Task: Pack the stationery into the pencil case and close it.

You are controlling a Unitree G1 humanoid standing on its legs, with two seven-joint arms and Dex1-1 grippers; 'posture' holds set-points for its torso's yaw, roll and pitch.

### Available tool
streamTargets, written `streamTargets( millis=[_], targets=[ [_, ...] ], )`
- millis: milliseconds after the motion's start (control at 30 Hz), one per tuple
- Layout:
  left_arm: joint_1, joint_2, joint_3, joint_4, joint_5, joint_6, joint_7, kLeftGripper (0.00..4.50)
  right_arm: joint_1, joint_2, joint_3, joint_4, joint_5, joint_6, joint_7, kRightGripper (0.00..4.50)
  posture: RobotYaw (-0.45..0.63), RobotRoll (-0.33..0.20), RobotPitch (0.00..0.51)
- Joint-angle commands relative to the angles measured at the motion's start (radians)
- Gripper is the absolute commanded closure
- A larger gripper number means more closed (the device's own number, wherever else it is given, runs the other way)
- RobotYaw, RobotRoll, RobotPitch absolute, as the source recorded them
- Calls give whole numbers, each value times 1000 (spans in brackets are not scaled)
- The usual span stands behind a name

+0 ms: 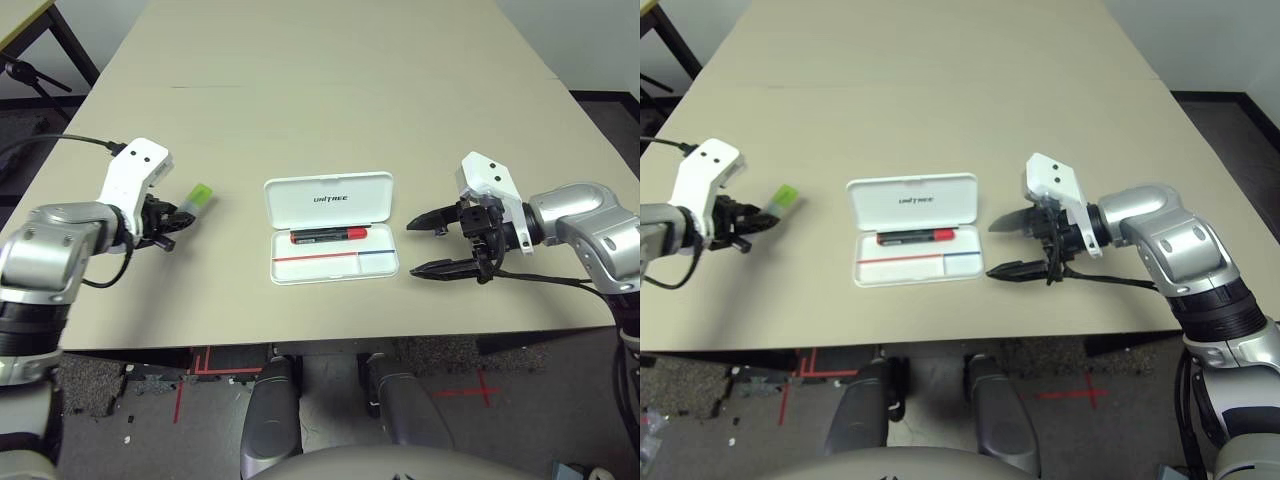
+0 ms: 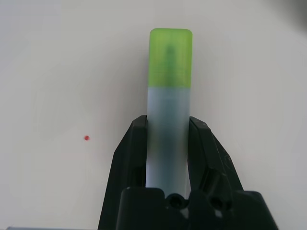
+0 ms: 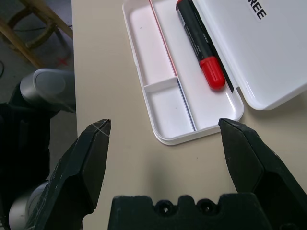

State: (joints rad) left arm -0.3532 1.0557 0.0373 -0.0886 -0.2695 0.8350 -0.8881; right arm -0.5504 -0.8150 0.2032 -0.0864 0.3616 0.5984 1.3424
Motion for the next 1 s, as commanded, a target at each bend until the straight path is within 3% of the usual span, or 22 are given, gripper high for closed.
streamTargets(
  millis=[33, 133, 300, 467, 733, 1000],
  targets=[
    [69, 72, 24, -62, -18, -124, -126, 3420, 2, 3, 12, 9, -10, -17, -1, 0, -30, 0, 179],
    [124, 116, 32, -96, -22, -205, -199, 3420, -3, 5, 14, 15, -15, -22, -1, 0, -28, 0, 178],
    [170, 101, 50, -228, -85, -247, -267, 3420, -10, 8, 25, 27, -37, -43, -8, 0, -29, 0, 176],
    [180, 111, 3, -292, -56, -286, -284, 3420, -14, 15, 27, 27, -42, -45, -14, 0, -32, 0, 172],
    [98, 76, -90, -407, -73, -255, -283, 3420, -22, 21, 31, 40, -55, -58, -21, 0, -37, 0, 168],
    [-64, -30, -329, -462, 25, -168, -252, 3420, -18, 28, 28, 44, -63, -65, -24, 0, -44, 0, 166]
  ],
)
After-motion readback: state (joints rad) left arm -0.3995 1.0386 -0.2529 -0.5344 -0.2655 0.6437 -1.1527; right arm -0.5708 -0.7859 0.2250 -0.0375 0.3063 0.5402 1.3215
